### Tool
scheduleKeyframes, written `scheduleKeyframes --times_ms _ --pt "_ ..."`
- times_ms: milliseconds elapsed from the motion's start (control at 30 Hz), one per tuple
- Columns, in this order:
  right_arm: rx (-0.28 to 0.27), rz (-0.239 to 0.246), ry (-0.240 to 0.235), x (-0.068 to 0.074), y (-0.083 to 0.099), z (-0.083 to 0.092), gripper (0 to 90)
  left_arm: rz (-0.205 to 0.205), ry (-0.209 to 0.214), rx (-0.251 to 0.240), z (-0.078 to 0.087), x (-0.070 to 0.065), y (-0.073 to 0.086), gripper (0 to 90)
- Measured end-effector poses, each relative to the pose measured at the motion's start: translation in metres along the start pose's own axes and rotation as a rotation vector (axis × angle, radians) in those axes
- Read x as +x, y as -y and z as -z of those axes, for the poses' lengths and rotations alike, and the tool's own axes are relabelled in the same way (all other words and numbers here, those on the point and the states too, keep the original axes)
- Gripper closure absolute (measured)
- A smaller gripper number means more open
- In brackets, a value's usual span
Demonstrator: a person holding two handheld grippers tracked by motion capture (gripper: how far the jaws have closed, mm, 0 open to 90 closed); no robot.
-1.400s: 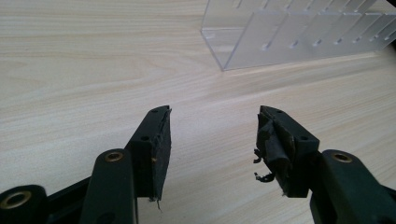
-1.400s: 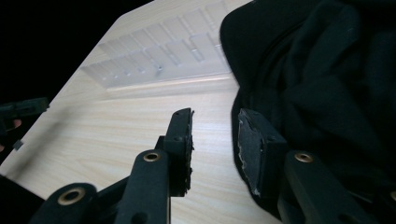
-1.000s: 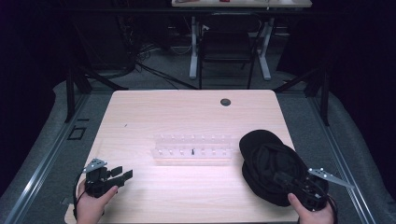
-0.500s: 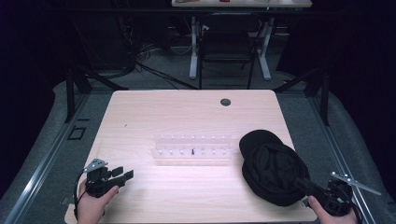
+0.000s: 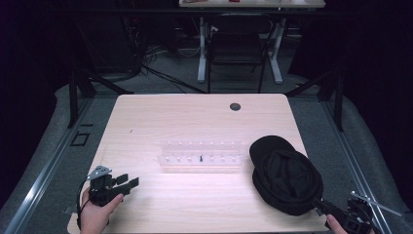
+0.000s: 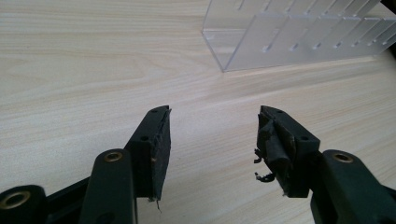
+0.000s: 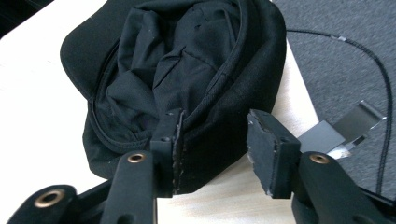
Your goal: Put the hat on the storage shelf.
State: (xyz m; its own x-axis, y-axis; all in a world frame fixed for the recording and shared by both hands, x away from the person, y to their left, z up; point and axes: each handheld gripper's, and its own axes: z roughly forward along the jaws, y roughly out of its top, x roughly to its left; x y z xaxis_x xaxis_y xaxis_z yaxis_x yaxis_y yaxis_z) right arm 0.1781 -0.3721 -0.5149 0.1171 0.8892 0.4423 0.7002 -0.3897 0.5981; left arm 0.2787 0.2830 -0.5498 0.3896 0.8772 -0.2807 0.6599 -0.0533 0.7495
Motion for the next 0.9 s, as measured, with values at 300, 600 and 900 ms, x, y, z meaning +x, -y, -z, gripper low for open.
scheduleKeyframes --times_ms 300,600,900 --pt "0.035 0.008 0.019 0.001 -0.006 -0.014 65.4 0.007 -0.009 -0.015 0.000 0.002 0.000 44.8" --pt "0.075 0.049 0.058 0.000 -0.015 -0.023 88.5 0.011 -0.008 -0.017 0.000 0.003 0.000 44.8" --pt "0.067 0.092 0.098 -0.001 -0.034 -0.038 88.7 0.013 -0.011 -0.015 0.000 0.003 0.000 44.9"
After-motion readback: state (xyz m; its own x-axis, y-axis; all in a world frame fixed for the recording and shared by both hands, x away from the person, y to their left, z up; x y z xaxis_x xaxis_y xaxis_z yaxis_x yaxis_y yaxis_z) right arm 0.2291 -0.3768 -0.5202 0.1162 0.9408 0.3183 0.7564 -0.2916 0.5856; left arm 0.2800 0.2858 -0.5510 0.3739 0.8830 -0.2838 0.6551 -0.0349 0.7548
